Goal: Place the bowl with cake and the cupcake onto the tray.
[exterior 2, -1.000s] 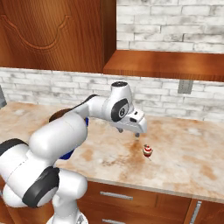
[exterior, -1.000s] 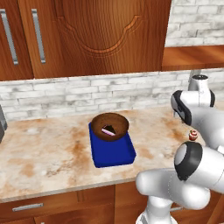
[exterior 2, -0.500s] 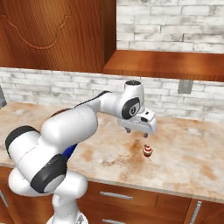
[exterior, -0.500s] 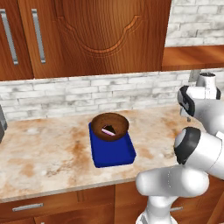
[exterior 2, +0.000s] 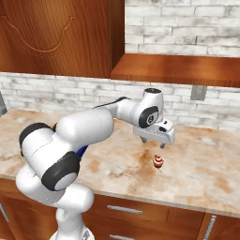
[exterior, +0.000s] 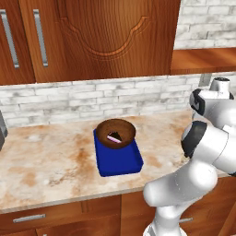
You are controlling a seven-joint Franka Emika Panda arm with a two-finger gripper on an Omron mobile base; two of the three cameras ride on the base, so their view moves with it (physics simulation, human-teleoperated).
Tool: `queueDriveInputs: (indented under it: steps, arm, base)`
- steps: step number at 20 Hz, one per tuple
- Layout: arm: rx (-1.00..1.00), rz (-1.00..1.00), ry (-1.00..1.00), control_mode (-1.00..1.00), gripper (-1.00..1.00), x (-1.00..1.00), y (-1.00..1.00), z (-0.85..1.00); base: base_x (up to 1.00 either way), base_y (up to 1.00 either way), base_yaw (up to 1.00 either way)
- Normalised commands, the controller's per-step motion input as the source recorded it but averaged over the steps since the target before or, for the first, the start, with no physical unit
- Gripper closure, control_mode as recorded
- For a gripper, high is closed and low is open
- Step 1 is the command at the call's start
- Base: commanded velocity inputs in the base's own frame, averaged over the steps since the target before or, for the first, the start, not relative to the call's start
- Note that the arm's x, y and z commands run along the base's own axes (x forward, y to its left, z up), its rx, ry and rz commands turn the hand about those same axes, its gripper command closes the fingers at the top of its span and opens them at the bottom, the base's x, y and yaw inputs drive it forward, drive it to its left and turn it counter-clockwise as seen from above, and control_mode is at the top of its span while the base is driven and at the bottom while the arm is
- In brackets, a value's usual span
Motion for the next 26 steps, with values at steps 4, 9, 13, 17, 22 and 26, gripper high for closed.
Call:
queueDriveInputs:
  steps: [4, 9, 13, 17, 22, 26]
  arm:
    - [0.0, 0.0, 0.0, -1.0, -1.0, 0.26, -0.07, -0.21]
    - [0.01, 0.0, 0.0, -1.0, -1.0, 0.26, -0.11, -0.22]
    - [0.02, 0.0, 0.0, -1.0, -1.0, 0.21, -0.21, -0.2]
    - [0.04, 0.0, 0.0, -1.0, -1.0, 0.09, -0.17, -0.17]
    - [0.01, 0.0, 0.0, -1.0, -1.0, 0.0, -0.03, -0.22]
    - [0.0, 0.0, 0.0, -1.0, -1.0, 0.0, 0.0, -0.24]
  base:
    - [0.0, 0.0, 0.0]
    - [0.0, 0.0, 0.0]
    - [0.0, 0.0, 0.0]
    - [0.0, 0.0, 0.0]
    - [0.0, 0.0, 0.0]
    - [0.0, 0.0, 0.0]
